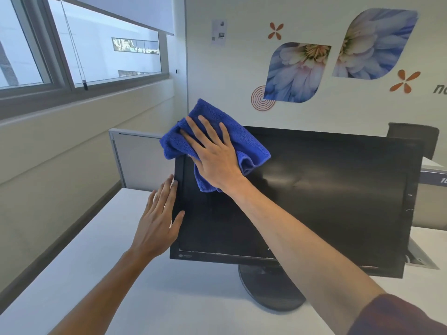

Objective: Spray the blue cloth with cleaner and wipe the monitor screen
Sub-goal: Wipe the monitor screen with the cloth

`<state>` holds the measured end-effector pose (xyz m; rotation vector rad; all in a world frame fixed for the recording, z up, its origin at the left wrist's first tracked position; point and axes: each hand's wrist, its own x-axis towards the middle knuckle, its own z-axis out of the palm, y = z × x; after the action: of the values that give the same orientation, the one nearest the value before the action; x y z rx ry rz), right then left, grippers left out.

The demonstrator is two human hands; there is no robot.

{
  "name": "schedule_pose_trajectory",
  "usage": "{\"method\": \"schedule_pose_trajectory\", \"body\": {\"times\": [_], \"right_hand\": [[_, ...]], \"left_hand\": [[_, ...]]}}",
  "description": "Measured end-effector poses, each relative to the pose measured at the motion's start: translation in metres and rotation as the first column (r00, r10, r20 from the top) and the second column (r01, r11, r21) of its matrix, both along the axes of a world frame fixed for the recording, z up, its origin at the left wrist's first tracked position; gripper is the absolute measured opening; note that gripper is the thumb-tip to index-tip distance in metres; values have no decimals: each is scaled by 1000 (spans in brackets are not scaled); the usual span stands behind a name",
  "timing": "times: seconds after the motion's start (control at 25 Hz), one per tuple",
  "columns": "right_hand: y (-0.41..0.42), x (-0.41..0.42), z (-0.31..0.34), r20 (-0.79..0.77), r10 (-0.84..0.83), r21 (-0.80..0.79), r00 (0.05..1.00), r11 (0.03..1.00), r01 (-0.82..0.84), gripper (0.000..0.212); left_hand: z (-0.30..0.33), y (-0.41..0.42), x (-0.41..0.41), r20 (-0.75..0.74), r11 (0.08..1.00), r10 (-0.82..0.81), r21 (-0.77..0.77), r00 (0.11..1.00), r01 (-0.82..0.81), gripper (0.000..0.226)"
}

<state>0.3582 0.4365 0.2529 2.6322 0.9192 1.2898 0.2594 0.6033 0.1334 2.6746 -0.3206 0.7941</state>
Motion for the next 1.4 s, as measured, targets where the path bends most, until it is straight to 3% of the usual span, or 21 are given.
{"method": "schedule_pose_trajectory", "body": {"times": [0.28,0.76,1.04,1.24,1.4], "right_hand": [[3,-13,-32,-23,30,-56,999,998,-31,58],[3,-78,-137,-207,43,-123,977,990,-69,59],[0,-105,-170,-261,47,-159,964,983,-90,56],[-10,-116,-199,-283,99,-218,954,962,-165,53],[-23,-107,-182,-220,99,-254,970,955,-155,54]], "left_hand": [[-17,16,-9,10,1000,-29,-7,1000,29,58],[-22,30,-30,80,982,68,-183,995,-52,42],[-3,24,-19,47,992,-86,95,995,81,65],[-3,18,-11,-13,989,-73,131,997,74,65],[-1,23,-8,-21,988,-107,106,994,109,62]]}}
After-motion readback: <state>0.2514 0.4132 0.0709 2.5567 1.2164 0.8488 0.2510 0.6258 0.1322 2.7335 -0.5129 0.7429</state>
